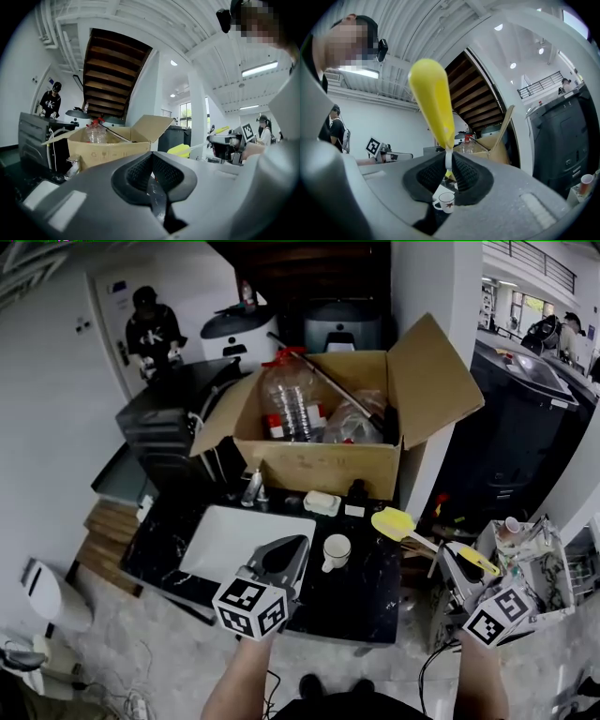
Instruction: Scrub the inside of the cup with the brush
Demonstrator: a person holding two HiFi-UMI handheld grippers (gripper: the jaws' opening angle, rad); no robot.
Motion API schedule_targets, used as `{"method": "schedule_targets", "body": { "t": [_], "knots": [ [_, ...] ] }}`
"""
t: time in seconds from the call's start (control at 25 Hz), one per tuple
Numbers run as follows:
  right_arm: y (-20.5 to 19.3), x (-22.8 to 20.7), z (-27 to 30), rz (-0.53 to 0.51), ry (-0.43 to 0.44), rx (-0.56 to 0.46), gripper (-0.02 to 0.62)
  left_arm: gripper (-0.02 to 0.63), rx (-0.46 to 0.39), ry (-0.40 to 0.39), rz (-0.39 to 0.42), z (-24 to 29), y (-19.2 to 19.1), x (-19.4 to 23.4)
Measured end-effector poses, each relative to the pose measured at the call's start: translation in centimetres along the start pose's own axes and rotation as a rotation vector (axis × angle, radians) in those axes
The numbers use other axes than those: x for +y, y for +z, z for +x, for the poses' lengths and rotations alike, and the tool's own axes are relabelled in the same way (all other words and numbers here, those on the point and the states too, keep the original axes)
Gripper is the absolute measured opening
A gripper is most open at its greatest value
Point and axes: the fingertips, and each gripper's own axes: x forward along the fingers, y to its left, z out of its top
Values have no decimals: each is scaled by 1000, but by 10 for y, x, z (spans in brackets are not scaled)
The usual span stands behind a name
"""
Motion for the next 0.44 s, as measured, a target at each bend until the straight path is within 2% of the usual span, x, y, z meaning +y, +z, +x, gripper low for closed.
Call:
{"method": "schedule_targets", "body": {
  "t": [0.2, 0.44],
  "knots": [
    [2, 7, 3, -9, 15, 2, 41, 18, 59, 66, 119, 3, -5, -3],
    [0, 20, 11, -14, 42, 6, 41, 20, 50, 17, 108, 6, -8, -9]
  ]
}}
